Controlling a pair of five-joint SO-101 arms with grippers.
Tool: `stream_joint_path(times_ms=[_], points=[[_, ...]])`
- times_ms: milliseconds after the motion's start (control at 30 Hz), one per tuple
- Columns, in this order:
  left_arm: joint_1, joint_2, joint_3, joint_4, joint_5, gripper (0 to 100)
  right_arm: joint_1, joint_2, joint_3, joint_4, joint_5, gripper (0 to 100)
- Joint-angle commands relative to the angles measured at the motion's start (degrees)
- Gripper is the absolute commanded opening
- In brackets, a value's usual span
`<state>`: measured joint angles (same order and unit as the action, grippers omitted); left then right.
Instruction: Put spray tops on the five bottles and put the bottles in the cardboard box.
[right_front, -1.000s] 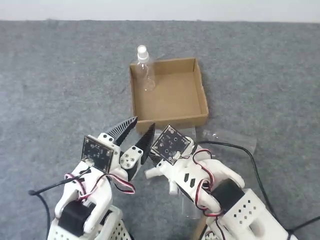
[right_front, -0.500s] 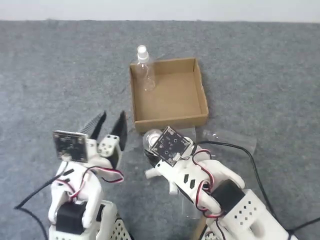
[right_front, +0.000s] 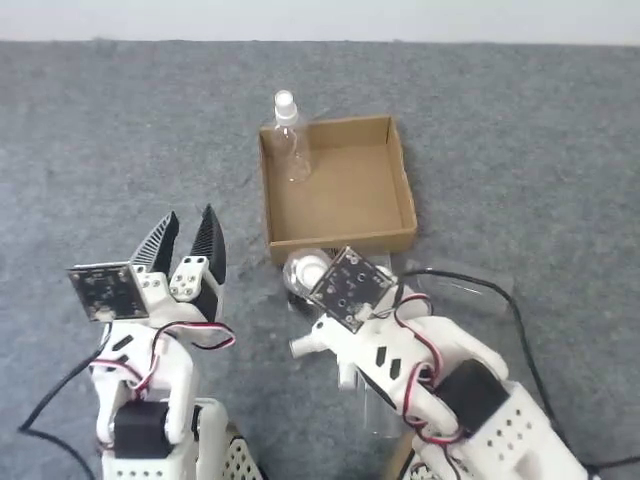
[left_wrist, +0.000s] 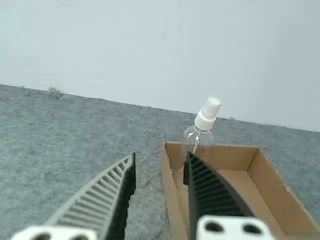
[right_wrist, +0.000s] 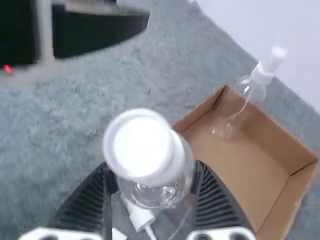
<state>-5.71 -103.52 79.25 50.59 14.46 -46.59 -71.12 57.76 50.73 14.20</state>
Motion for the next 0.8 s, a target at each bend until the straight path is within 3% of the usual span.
stream_joint_path(times_ms=[0, 167, 500, 767], points=[[-0.26, -0.88, -0.48, -1.93, 0.70, 15, 0.66, -0.66, -9.85, 1.01, 0.88, 0.6], [-0.26, -0.88, -0.40, -1.93, 0.70, 15, 0.66, 0.40, -14.42, 1.01, 0.88, 0.6], [-0.26, -0.88, -0.40, -1.93, 0.70, 15, 0.92, 16.40, -26.99, 0.48, 0.88, 0.6], [-0.26, -0.88, -0.57, -2.20, 0.70, 15, 7.87, 28.35, -31.65, -6.55, 0.53, 0.6]])
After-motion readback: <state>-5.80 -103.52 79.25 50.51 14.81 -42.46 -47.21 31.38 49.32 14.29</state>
